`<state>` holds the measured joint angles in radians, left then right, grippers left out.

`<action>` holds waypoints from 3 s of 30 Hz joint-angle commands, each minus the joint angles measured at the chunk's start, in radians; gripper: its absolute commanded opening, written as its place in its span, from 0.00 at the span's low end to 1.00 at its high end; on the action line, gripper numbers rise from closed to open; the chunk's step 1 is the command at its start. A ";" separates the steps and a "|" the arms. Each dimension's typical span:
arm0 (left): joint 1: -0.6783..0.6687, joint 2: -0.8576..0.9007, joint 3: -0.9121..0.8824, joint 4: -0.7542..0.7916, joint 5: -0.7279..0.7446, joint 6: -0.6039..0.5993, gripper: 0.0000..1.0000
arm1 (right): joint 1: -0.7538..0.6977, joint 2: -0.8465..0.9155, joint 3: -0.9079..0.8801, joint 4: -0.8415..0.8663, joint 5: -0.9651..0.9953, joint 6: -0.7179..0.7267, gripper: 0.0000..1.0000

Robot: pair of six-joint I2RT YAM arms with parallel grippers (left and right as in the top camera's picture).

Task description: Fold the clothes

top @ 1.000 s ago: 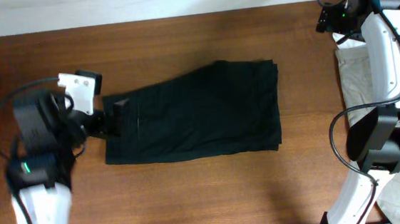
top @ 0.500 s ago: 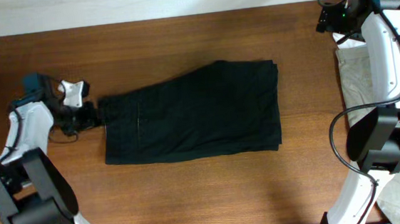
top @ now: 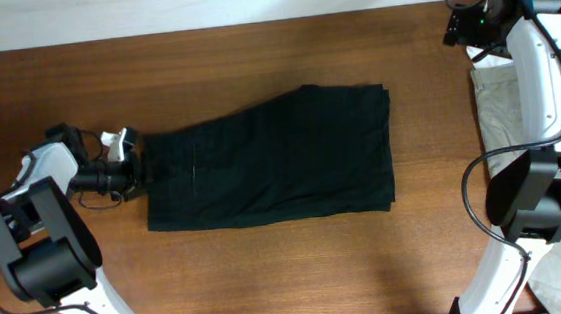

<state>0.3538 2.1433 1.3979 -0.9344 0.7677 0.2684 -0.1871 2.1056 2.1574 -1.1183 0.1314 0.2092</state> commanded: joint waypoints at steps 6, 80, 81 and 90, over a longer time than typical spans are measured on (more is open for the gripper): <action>0.035 0.063 0.021 -0.006 -0.236 -0.131 0.01 | 0.003 -0.010 0.012 0.000 0.012 0.008 0.99; -0.945 0.372 0.665 -0.367 -0.168 -0.203 0.01 | 0.003 -0.010 0.012 0.000 0.012 0.008 0.99; -0.947 0.373 0.665 -0.369 -0.152 -0.203 0.01 | 0.003 -0.010 0.012 0.000 0.012 0.008 0.99; -0.843 0.210 0.916 -0.547 -0.215 -0.114 0.03 | 0.003 -0.010 0.012 0.000 0.012 0.008 0.99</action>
<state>-0.5541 2.4653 2.2089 -1.4704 0.6281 0.1165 -0.1871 2.1056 2.1571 -1.1183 0.1314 0.2100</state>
